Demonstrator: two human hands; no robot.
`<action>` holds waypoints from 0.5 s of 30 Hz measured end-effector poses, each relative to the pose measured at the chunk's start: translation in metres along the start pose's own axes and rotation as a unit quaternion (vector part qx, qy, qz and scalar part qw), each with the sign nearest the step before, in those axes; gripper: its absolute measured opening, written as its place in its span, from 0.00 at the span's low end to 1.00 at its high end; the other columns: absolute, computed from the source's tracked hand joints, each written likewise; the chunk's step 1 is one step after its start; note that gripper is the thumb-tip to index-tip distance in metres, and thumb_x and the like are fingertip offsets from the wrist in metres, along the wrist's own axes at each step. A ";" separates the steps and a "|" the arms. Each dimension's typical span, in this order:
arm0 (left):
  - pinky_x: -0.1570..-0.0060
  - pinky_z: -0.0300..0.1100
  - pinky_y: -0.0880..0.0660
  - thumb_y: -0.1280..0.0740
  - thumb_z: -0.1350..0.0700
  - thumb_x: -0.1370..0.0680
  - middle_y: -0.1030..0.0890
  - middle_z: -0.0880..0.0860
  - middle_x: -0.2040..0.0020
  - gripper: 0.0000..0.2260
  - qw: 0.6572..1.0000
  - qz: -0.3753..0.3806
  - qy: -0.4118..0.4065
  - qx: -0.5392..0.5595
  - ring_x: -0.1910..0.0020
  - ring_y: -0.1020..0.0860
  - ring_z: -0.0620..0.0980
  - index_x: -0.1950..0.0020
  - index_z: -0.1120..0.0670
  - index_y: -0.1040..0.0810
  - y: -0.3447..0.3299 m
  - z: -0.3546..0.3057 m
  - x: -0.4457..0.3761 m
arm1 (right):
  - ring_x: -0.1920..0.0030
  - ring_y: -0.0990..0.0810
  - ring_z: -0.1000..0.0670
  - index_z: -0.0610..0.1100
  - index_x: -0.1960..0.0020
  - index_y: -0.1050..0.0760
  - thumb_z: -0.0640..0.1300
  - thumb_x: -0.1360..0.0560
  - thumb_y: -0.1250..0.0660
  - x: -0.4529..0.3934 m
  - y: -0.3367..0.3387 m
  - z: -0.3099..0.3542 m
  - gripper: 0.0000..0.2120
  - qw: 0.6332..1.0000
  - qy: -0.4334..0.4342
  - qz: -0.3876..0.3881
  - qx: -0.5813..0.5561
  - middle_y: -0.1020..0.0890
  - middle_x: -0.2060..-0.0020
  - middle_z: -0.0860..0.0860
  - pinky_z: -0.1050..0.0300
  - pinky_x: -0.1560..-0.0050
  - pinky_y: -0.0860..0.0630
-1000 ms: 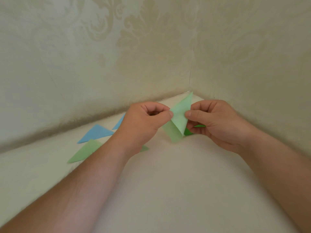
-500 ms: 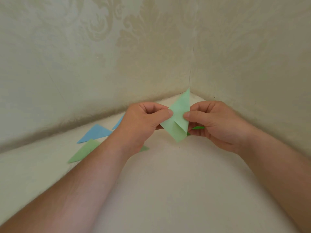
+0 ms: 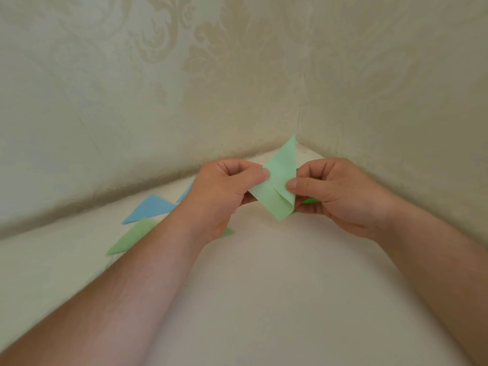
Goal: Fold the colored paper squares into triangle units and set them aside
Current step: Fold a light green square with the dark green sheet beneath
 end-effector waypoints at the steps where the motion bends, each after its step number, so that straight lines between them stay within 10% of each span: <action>1: 0.54 0.41 0.19 0.29 0.64 0.21 0.13 0.56 0.55 0.06 1.000 -0.001 0.001 0.001 0.56 0.15 0.50 0.58 0.60 0.16 0.000 0.000 0.000 | 0.60 0.18 0.49 0.43 0.62 0.20 0.38 0.22 0.29 0.000 0.000 0.000 0.10 1.000 0.002 0.001 0.002 0.16 0.62 0.46 0.51 0.51 0.20; 10: 0.51 0.44 0.18 0.29 0.63 0.21 0.13 0.58 0.53 0.06 1.000 -0.018 -0.009 -0.006 0.55 0.15 0.50 0.57 0.60 0.16 0.006 -0.001 -0.004 | 0.63 0.19 0.52 0.41 0.57 0.18 0.40 0.21 0.30 0.000 0.002 -0.001 0.06 0.998 0.002 0.009 0.062 0.17 0.64 0.47 0.57 0.59 0.24; 15: 0.37 0.66 0.23 0.25 0.48 0.29 0.12 0.53 0.51 0.10 0.994 -0.024 -0.031 -0.100 0.48 0.14 0.56 0.54 0.52 0.12 0.011 -0.003 -0.003 | 0.63 0.18 0.53 0.40 0.55 0.18 0.40 0.20 0.31 -0.001 0.001 -0.003 0.06 0.998 -0.004 0.015 0.065 0.16 0.61 0.46 0.57 0.59 0.22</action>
Point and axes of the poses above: each hand's wrist, its own x-axis away from the middle knuckle, its own y-axis out of the back of the hand, z = x × y, the point moved 6 cm from there along -x, towards the middle knuckle
